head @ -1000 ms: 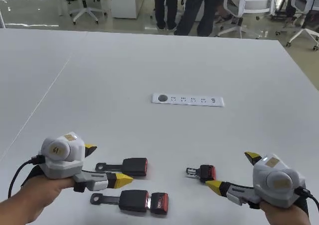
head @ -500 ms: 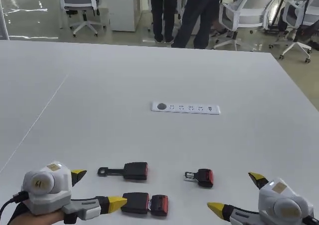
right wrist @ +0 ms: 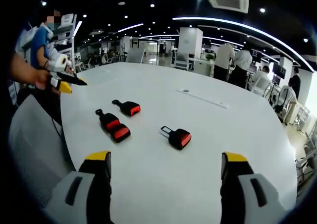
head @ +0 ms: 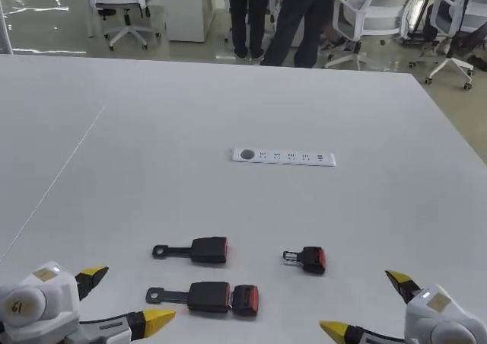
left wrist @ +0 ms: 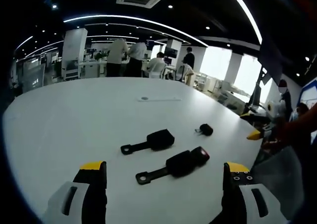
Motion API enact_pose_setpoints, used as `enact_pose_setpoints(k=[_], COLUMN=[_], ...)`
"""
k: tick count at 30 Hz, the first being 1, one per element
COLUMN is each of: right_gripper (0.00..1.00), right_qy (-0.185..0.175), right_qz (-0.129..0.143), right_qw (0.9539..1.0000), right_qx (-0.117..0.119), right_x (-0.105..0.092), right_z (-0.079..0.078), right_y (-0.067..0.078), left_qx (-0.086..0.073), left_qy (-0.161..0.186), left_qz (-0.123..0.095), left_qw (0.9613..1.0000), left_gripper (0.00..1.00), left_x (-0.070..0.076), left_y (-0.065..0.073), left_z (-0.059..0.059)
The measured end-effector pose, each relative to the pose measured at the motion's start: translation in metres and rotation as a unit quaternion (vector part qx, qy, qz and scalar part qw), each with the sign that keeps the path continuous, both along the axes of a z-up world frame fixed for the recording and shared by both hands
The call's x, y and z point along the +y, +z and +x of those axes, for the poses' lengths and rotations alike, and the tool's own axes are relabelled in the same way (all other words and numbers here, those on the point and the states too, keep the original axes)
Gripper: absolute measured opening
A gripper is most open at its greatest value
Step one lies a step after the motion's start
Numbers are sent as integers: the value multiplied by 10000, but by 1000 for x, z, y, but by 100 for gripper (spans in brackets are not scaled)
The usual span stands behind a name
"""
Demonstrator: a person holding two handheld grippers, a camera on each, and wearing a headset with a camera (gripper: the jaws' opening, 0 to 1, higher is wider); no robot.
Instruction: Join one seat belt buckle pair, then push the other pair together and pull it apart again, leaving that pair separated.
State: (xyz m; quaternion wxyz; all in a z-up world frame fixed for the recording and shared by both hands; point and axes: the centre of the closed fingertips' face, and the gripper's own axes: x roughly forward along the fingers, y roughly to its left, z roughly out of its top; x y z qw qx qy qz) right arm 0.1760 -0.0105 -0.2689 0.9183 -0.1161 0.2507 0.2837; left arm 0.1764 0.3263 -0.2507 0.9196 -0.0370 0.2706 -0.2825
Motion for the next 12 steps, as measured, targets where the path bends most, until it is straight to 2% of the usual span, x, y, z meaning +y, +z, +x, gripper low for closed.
enact_pose_setpoints(k=[6, 12], right_gripper=[94, 95], right_qy=[-11, -46], right_qz=[65, 66], right_qw=[10000, 10000], right_qx=[-11, 32], right_x=[-4, -5], right_z=[-9, -14], right_y=[1, -1], left_qx=[29, -26], left_qy=[-54, -198], left_qz=[62, 149], left_qw=[10000, 9997], left_gripper=[100, 100], left_x=[-1, -9], left_y=[-3, 3], left_z=[-10, -15])
